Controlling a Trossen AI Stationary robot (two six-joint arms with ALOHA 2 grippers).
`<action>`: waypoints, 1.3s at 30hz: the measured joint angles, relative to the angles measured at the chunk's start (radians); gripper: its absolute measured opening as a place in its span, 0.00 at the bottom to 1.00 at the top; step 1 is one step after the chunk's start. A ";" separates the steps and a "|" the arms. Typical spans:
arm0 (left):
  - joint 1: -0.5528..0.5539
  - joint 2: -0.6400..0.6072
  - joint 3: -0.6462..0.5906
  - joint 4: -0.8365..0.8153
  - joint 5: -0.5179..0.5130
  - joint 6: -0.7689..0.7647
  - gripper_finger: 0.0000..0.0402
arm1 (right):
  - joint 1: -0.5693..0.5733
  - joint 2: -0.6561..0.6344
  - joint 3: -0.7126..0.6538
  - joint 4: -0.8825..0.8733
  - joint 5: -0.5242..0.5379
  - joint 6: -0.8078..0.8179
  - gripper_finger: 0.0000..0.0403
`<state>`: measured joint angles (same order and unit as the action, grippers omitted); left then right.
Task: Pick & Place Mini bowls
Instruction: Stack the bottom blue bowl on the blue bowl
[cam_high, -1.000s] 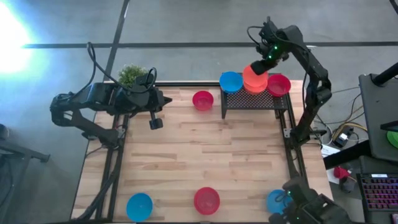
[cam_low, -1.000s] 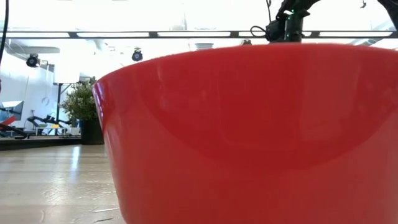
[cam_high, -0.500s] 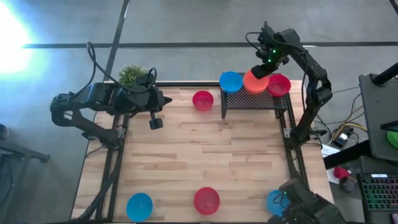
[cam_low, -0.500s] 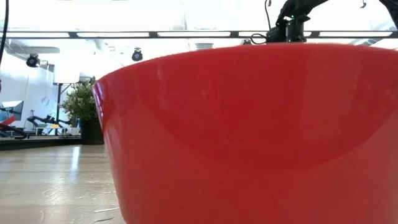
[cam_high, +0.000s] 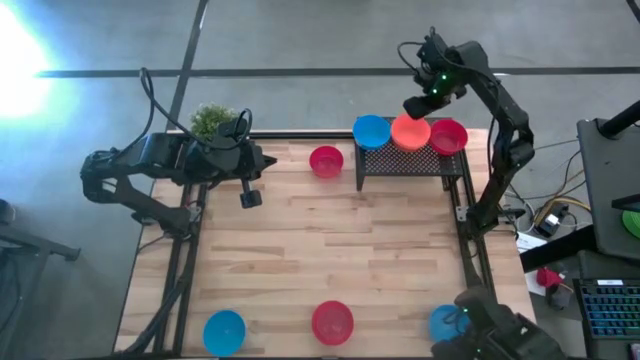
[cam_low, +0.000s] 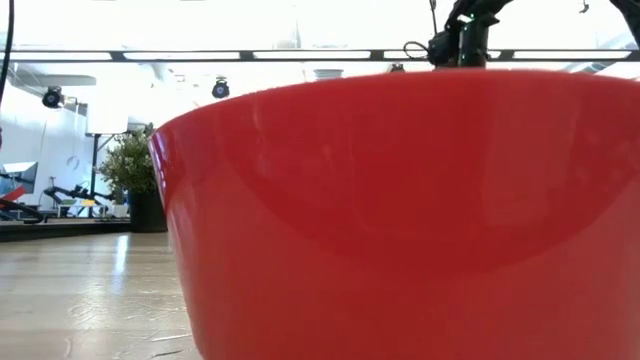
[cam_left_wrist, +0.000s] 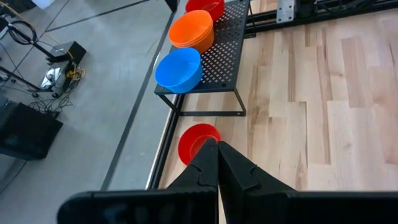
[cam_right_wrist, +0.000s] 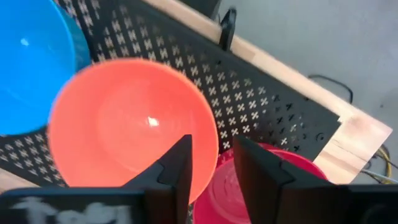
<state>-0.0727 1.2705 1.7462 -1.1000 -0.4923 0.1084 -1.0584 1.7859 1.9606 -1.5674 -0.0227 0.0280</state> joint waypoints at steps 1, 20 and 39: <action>0.000 0.000 0.000 0.000 0.000 0.002 0.00 | 0.000 0.000 0.018 -0.002 0.000 0.002 0.30; 0.000 0.000 0.000 -0.050 0.000 -0.105 0.00 | 0.138 -0.260 0.131 -0.004 0.003 0.021 0.03; 0.000 0.000 -0.011 -0.436 0.269 -0.521 0.00 | 0.464 -0.529 0.091 0.067 0.049 0.074 0.02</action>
<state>-0.0723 1.2701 1.7355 -1.5363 -0.2228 -0.4121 -0.5946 1.2566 2.0518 -1.5006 0.0265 0.1017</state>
